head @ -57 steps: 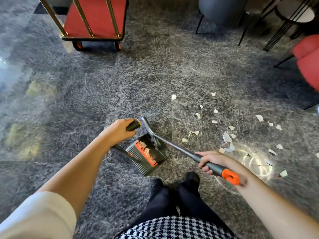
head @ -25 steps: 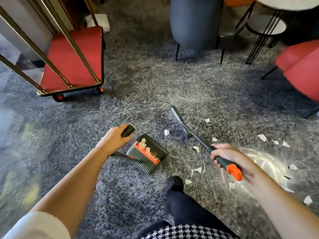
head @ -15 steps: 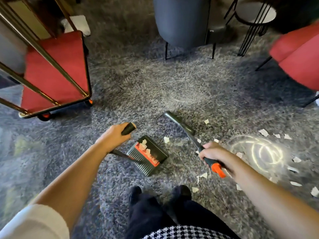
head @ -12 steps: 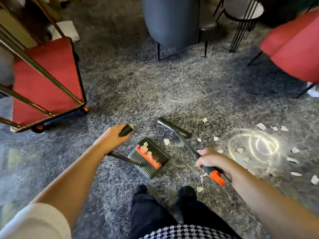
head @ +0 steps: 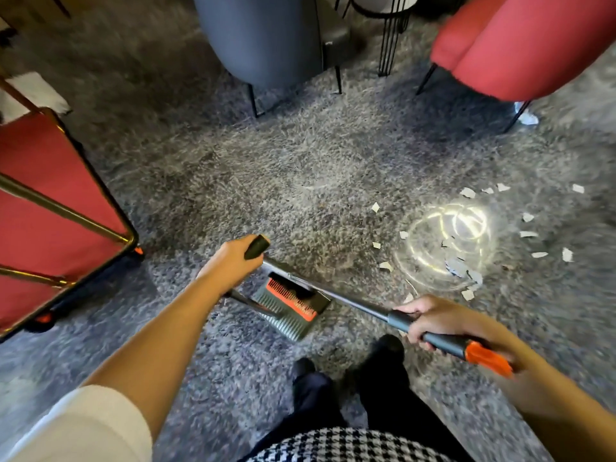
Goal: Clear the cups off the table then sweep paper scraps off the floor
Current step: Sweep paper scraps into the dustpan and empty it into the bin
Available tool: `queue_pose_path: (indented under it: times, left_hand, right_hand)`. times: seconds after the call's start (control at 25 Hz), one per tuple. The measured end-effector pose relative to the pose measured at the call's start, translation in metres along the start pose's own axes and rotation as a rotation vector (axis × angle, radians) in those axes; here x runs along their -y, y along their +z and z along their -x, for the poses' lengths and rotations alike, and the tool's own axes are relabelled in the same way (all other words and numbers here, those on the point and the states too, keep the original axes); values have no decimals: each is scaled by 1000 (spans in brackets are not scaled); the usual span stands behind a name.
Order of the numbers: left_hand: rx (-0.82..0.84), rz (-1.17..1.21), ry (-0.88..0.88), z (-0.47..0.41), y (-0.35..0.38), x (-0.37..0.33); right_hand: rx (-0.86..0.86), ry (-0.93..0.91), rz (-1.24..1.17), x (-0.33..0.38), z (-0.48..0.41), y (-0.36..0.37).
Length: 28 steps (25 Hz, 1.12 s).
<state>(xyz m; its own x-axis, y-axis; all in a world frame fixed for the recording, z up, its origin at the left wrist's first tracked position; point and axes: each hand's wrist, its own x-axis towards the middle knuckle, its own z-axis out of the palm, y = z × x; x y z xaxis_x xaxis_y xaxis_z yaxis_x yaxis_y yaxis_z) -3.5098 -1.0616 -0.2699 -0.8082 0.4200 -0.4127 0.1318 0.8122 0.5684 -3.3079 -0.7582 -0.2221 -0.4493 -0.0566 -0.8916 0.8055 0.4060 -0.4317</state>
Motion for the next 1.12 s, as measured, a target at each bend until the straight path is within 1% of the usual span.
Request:
queue_pose_path:
  times: [0.16, 0.32, 0.52, 0.64, 0.84, 1.0, 1.12]
  left_hand:
    - [40, -82, 59, -6, -8, 6]
    - [40, -112, 74, -35, -25, -1]
    - [7, -124, 98, -92, -43, -14]
    - [-3, -122, 124, -146, -61, -29]
    - [101, -127, 173, -222, -93, -58]
    - [192, -196, 248, -281, -125, -81]
    - [292, -246, 284, -334, -151, -93]
  right_hand:
    - [-70, -15, -116, 1, 19, 8]
    - [-202, -18, -189, 16, 10, -3]
    - [-332, 29, -206, 40, -32, -47]
    - [-393, 63, -260, 52, -58, -95]
    - [-510, 88, -403, 68, -78, -148]
    - [-590, 139, -472, 94, -97, -168]
    - [-668, 182, -533, 123, -121, -175]
